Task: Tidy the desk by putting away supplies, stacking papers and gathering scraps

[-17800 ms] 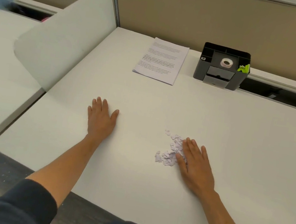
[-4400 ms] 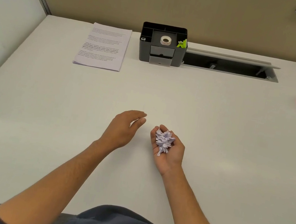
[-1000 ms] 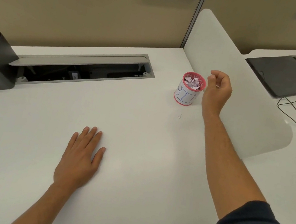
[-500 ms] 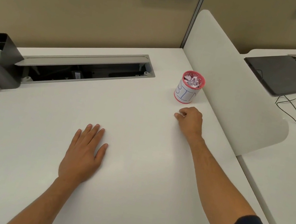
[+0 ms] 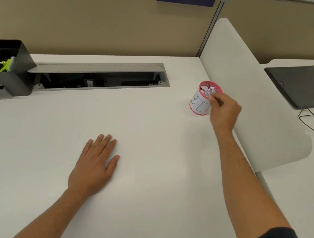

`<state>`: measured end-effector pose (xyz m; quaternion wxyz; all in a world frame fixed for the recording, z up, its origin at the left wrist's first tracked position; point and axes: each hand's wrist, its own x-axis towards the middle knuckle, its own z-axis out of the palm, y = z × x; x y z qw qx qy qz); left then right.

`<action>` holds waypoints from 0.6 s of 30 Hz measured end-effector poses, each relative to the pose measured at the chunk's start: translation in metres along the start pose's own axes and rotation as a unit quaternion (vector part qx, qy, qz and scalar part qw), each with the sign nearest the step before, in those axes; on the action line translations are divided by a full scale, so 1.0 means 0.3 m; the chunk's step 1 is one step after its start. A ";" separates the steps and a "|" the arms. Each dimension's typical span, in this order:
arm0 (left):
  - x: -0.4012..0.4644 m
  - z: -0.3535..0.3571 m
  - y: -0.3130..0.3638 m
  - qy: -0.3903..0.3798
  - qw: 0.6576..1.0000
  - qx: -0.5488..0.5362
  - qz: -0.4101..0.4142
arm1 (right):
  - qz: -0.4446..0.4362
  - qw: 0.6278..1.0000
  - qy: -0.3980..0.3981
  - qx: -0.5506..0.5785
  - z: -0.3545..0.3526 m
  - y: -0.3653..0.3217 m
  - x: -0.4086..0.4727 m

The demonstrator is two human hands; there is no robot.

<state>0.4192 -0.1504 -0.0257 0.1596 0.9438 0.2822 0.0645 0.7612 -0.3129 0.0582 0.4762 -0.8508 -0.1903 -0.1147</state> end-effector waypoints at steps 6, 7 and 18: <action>-0.003 -0.002 0.002 0.001 1.000 0.002 0.004 | -0.007 0.999 0.006 -0.037 0.005 -0.034 0.102; -0.003 -0.003 0.001 0.002 1.000 -0.001 0.003 | -0.013 0.999 0.001 -0.051 0.007 -0.034 0.111; 0.002 -0.015 -0.005 -0.023 0.999 -0.033 0.005 | 0.016 0.999 0.023 -0.040 -0.059 -0.076 0.020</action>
